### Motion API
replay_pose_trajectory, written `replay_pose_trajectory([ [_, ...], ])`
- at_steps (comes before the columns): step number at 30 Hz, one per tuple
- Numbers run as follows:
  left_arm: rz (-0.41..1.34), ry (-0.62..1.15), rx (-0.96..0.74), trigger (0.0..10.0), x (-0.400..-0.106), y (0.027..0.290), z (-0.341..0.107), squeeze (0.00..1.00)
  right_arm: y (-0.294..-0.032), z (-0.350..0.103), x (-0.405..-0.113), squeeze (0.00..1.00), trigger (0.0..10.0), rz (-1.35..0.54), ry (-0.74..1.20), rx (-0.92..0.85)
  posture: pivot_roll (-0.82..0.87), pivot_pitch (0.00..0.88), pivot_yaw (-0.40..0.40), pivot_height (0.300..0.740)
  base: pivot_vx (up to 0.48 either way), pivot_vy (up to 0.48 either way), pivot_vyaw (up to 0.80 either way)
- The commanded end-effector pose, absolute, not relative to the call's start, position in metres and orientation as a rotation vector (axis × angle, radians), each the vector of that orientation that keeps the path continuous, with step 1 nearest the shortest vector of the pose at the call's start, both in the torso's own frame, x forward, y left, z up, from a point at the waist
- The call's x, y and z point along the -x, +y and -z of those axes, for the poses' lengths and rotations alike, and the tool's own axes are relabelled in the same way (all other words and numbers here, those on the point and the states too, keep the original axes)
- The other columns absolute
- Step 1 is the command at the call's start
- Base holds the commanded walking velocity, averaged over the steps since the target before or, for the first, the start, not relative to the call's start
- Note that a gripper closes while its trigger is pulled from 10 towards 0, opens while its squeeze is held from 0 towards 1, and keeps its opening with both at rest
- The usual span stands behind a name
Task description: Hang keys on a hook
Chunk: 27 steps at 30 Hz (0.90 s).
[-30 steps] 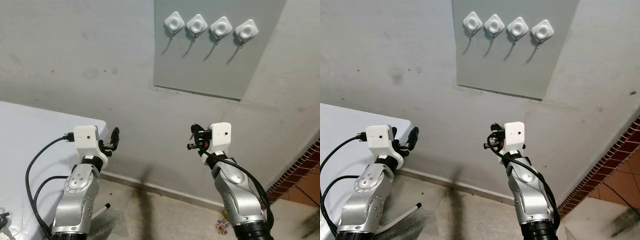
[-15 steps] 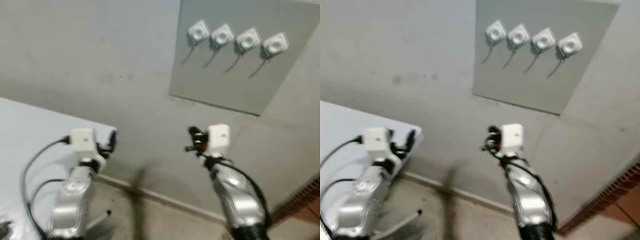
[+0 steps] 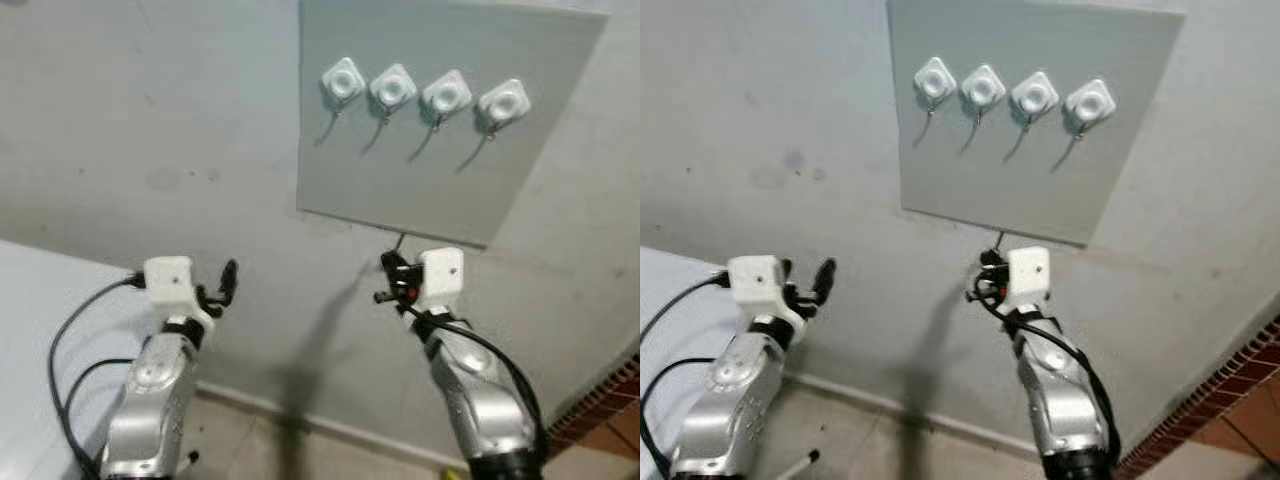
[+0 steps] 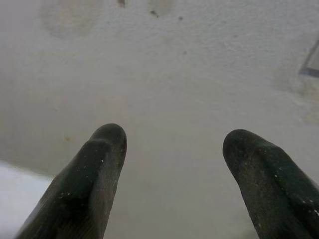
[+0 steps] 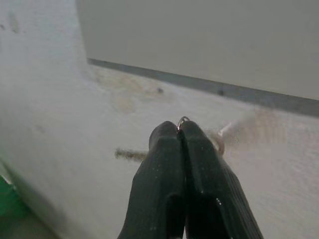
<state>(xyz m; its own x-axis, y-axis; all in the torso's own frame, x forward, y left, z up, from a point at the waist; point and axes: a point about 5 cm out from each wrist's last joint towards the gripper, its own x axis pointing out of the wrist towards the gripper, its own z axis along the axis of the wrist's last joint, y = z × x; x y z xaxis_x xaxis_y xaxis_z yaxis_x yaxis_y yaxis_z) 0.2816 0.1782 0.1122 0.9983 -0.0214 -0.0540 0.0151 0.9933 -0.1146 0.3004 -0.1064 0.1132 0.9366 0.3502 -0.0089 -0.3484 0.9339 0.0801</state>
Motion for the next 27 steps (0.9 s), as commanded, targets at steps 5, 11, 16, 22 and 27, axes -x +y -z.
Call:
replay_pose_trajectory([
  [5, 0.121, -0.006, 0.082, 10.0, -0.285, 0.160, -0.129, 0.00, -0.114, -0.123, -0.306, 0.00, 10.0, -0.373, -0.008, -0.048, -0.08, 0.000, -0.027, 0.728, 0.000, 0.000, 0.00],
  [11, 0.203, -0.057, 0.046, 10.0, -0.285, 0.149, -0.141, 0.00, -0.105, -0.135, -0.308, 0.00, 10.0, -0.468, -0.055, -0.049, -0.08, 0.000, -0.029, 0.728, 0.000, 0.000, 0.00],
  [16, 0.329, -0.170, -0.004, 10.0, -0.284, 0.128, -0.171, 0.00, -0.092, -0.176, -0.316, 0.00, 10.0, -0.638, -0.184, -0.118, -0.07, 0.000, -0.040, 0.728, 0.000, 0.000, 0.00],
  [22, 0.375, -0.209, -0.011, 10.0, -0.283, 0.119, -0.186, 0.00, -0.086, -0.202, -0.322, 0.00, 10.0, -0.680, -0.260, -0.139, -0.07, 0.000, -0.044, 0.728, 0.000, 0.000, 0.00],
  [27, 0.386, -0.214, -0.005, 10.0, -0.282, 0.116, -0.191, 0.00, -0.085, -0.221, -0.327, 0.00, 10.0, -0.696, -0.312, -0.167, -0.07, 0.000, -0.045, 0.728, 0.000, 0.000, 0.00],
])
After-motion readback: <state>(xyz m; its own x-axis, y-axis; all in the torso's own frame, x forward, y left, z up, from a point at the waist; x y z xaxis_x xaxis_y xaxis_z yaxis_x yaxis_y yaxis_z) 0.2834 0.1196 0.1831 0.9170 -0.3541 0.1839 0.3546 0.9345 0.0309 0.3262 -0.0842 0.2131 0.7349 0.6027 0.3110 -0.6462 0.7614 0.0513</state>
